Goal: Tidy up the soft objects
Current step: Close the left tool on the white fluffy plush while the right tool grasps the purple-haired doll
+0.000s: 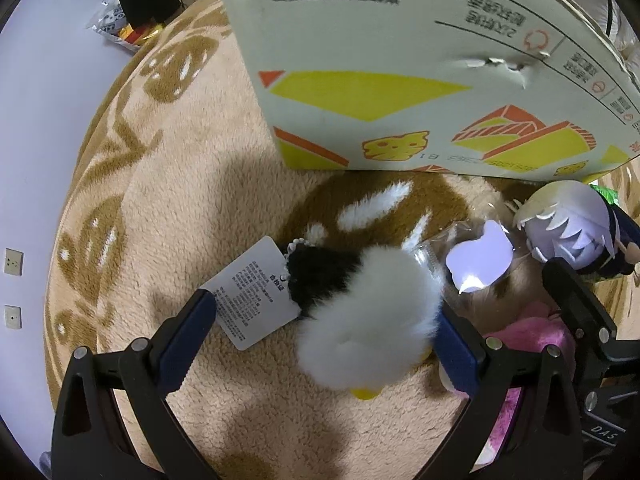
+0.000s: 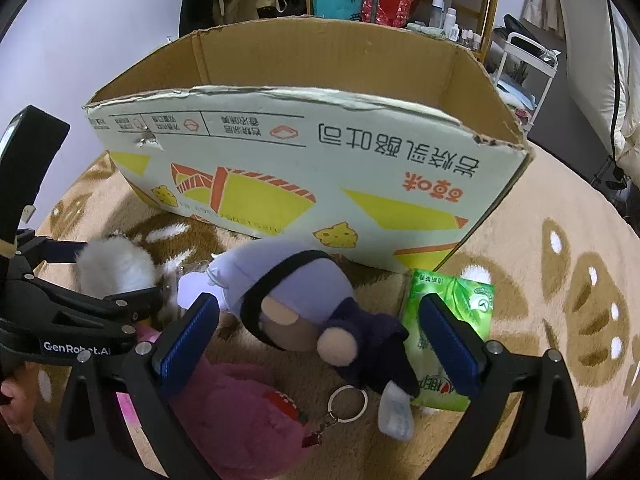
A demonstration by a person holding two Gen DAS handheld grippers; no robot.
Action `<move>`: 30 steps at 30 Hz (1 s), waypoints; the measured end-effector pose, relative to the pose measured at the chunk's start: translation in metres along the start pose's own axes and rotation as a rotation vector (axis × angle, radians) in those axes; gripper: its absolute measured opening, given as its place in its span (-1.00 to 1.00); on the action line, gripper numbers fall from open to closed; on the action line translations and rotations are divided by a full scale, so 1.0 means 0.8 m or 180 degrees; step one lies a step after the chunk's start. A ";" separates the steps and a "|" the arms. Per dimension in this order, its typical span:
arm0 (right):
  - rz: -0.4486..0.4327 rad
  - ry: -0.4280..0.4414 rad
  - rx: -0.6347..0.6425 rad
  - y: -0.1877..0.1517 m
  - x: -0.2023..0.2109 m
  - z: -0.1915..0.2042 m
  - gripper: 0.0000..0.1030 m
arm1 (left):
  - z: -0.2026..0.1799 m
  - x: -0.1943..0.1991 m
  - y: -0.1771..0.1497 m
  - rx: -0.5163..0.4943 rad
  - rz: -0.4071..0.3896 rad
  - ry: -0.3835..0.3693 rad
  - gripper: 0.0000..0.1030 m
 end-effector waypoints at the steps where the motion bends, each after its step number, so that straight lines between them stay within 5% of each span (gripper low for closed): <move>1: -0.0001 0.0010 -0.0004 0.001 0.000 0.000 1.00 | 0.001 0.000 0.000 0.0004 -0.0004 0.0000 0.93; 8: 0.0000 -0.0045 0.0153 -0.006 -0.001 0.010 0.67 | 0.009 0.002 -0.006 -0.0044 -0.0018 0.0054 0.73; 16: -0.0035 -0.0020 0.0206 -0.008 0.002 0.014 0.58 | -0.010 0.018 -0.008 -0.0144 -0.0080 0.0039 0.35; 22: -0.0036 0.0014 0.0176 -0.006 0.005 0.009 0.57 | -0.006 0.023 -0.009 -0.0079 -0.0123 -0.0068 -0.17; 30: -0.0071 0.0082 0.0103 -0.005 0.014 0.003 0.55 | -0.017 0.037 -0.018 -0.0118 -0.0213 -0.0132 -0.40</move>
Point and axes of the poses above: each gripper's, at about its wrist camera, not at the fingertips, and x roughly against the way its jaws point, z to its left, y to its top, the point moved 6 cm from there along -x, roughly the way its jaws point, and after that the axes turned 13 degrees about -x, right-handed, at the moved point
